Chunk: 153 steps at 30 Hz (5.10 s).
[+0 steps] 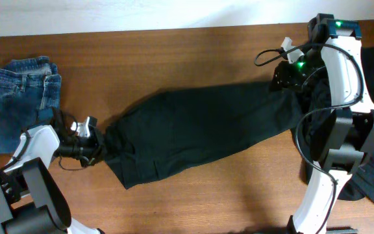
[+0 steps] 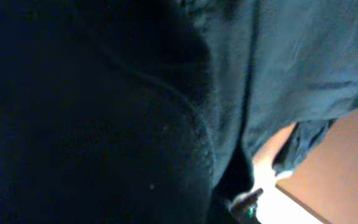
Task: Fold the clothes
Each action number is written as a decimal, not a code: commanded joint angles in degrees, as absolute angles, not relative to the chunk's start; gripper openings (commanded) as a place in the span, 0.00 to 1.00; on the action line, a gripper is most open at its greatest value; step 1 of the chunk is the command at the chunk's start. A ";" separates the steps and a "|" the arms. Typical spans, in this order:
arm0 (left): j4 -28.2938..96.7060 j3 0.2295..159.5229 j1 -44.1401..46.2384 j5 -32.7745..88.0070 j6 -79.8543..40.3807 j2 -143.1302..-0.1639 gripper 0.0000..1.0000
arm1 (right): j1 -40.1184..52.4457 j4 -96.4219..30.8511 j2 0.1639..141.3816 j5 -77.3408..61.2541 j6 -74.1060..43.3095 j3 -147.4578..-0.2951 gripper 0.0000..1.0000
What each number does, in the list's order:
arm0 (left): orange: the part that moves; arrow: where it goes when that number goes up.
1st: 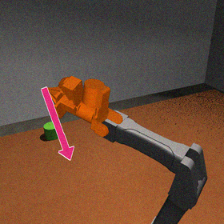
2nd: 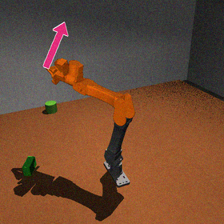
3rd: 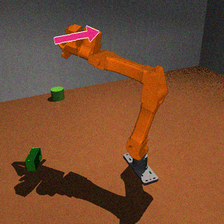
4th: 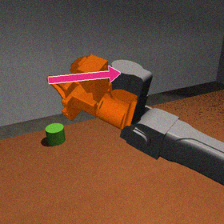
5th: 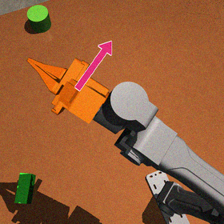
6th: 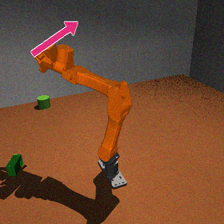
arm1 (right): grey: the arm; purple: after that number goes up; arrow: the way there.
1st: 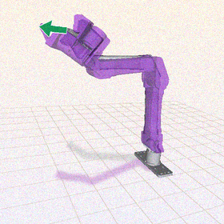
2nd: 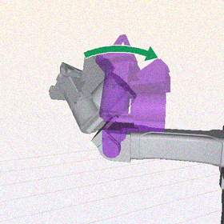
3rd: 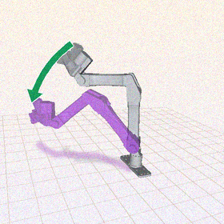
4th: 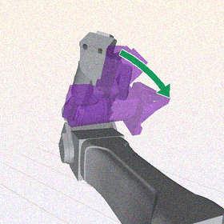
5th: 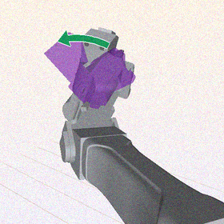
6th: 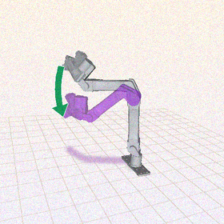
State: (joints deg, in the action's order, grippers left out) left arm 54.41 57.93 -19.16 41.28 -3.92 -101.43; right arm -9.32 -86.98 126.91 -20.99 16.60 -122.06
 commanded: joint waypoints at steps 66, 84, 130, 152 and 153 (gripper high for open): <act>30.22 76.25 -9.17 -1.28 -16.40 -113.56 0.05 | -11.35 -84.09 126.72 -18.04 9.91 -123.17 0.70; 38.41 76.44 -9.13 4.95 -16.43 -113.56 0.71 | -12.75 -83.50 137.19 -17.54 10.02 -122.78 0.83; 48.51 78.85 -9.19 4.62 -14.68 -98.24 0.99 | -14.96 -97.23 140.14 -12.80 7.84 -150.04 0.04; 51.99 78.78 -10.68 -11.38 -14.72 -98.54 0.99 | 27.88 -78.70 135.72 -7.05 -2.48 -152.27 0.08; 51.99 78.78 -10.68 -11.38 -14.72 -98.54 0.99 | 28.53 -78.24 135.81 -6.44 -2.46 -152.27 0.09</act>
